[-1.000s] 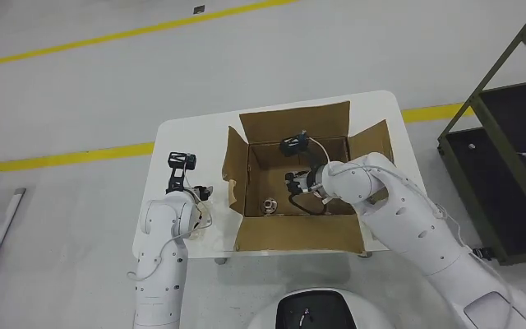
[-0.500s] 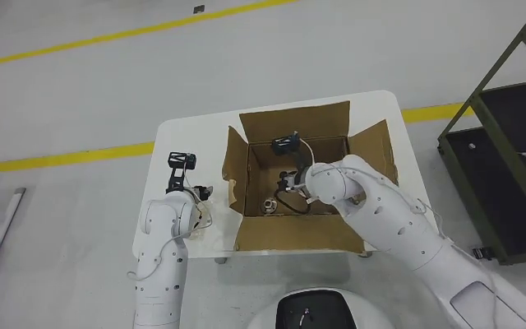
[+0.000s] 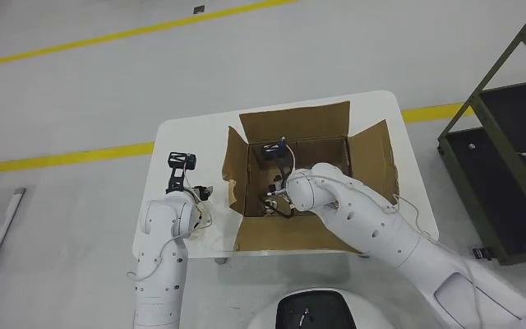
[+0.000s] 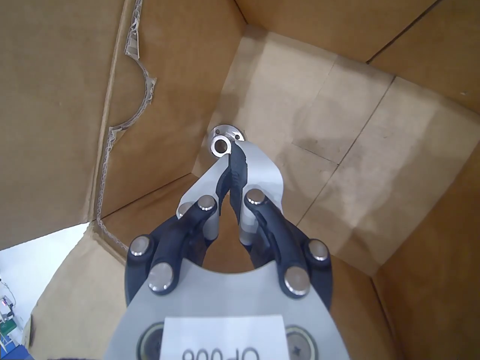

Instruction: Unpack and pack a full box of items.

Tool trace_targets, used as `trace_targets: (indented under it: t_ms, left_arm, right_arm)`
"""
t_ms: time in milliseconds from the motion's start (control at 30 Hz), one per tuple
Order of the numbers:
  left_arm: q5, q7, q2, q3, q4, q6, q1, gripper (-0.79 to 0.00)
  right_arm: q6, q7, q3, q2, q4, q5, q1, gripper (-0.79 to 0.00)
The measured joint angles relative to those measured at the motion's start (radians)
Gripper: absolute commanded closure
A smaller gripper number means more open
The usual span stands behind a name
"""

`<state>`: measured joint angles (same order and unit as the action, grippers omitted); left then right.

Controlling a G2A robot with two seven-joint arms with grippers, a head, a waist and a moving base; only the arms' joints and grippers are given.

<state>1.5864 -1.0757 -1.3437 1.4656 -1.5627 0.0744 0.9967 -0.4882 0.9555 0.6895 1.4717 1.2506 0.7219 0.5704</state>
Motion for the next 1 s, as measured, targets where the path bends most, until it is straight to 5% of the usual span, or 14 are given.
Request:
trace_targets:
  t_ms: [200,533,600,1000]
  left_arm:
    - [0.000,0.000,0.000,0.000,0.000,0.000,0.000,-0.785]
    - [0.000,0.000,0.000,0.000,0.000,0.000,0.000,-0.785]
    - [0.000,0.000,0.000,0.000,0.000,0.000,0.000,-0.785]
    - [0.000,0.000,0.000,0.000,0.000,0.000,0.000,-0.785]
  right_arm:
    - [0.009,-0.035,-0.008,0.005,0.001,0.003,0.029,0.000]
    - [-0.116,-0.088,-0.063,0.057,-0.076,0.006,0.020,0.000]
    - [-0.125,-0.087,-0.083,0.072,-0.106,0.015,0.002,-0.148]
    - [-0.085,-0.097,-0.130,0.150,-0.302,-0.030,-0.062,-0.323]
